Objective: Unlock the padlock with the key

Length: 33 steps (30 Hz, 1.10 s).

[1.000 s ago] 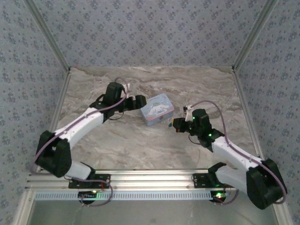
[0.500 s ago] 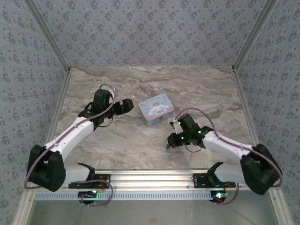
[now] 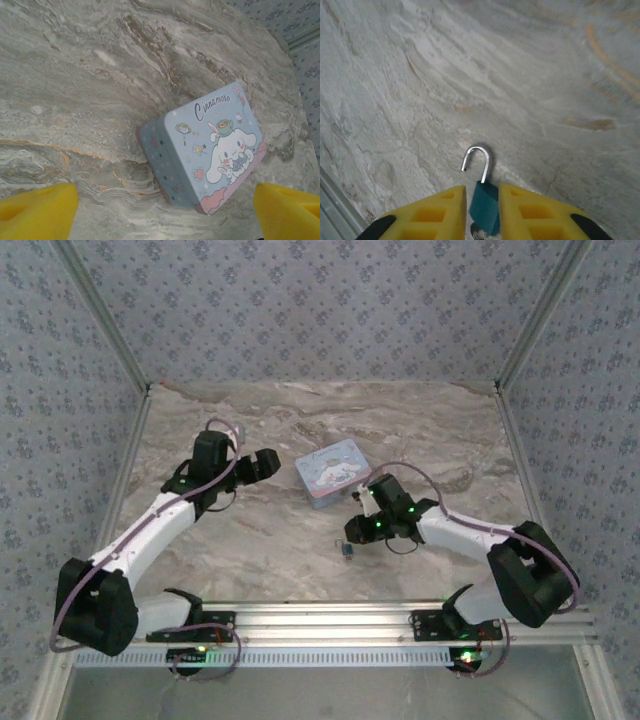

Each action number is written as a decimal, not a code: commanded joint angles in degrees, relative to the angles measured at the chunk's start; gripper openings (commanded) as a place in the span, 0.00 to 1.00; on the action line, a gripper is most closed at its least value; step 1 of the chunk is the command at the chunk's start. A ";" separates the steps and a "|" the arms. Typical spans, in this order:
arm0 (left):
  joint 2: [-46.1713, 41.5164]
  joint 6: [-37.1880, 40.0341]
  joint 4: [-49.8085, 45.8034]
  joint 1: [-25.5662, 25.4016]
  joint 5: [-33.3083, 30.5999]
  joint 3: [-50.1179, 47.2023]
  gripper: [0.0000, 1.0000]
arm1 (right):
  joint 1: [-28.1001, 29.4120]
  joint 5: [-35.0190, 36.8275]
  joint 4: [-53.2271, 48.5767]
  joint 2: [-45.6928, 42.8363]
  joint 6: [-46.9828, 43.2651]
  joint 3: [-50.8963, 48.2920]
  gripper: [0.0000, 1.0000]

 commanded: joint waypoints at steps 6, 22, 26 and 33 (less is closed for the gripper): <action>-8.35 3.68 0.69 3.88 -9.19 -2.51 0.98 | -8.10 10.54 -7.97 -13.70 -6.91 3.16 0.38; -15.88 27.76 26.05 13.32 -31.64 -20.62 0.98 | -35.35 28.62 11.21 -26.60 -12.23 -11.33 1.00; -11.81 30.00 29.33 15.28 -31.81 -22.22 0.98 | -37.23 30.12 21.13 -21.91 -14.82 -15.57 1.00; -4.96 33.07 37.66 17.72 -27.49 -25.28 0.98 | -37.62 26.90 36.61 -11.53 -16.85 -18.03 1.00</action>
